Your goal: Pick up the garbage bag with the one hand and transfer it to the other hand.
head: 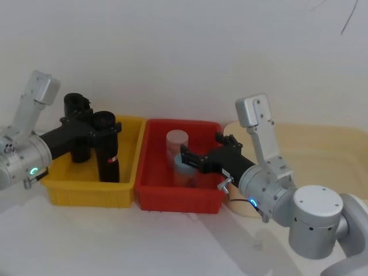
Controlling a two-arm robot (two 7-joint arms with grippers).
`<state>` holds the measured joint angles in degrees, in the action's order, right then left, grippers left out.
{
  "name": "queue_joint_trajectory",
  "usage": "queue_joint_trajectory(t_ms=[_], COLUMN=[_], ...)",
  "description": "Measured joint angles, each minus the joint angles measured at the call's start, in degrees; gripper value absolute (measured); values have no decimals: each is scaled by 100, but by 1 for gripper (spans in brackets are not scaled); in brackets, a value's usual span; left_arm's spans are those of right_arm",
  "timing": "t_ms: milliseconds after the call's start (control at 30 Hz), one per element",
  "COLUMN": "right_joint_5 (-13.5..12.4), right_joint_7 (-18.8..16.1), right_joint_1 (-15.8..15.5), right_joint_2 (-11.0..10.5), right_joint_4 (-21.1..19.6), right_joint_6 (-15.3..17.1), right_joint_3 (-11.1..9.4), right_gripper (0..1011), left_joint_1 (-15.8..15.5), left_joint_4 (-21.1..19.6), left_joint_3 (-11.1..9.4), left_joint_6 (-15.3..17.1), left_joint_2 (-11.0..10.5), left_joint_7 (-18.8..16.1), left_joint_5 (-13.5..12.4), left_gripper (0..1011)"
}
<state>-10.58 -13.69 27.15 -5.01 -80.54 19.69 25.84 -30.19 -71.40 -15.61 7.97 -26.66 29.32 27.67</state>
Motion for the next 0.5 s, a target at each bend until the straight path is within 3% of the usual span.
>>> queue_joint_trajectory(t_ms=[500], right_joint_5=[30], right_joint_7=[-145], right_joint_1=[81], right_joint_2=[51], right_joint_4=[151], right_joint_6=[71], right_joint_3=[-4], right_gripper=[1000], left_joint_1=[-96], left_joint_4=[78], left_joint_3=[-52], left_joint_6=[6], left_joint_2=[18], left_joint_7=[-3], left_joint_5=[-11], left_gripper=[1002])
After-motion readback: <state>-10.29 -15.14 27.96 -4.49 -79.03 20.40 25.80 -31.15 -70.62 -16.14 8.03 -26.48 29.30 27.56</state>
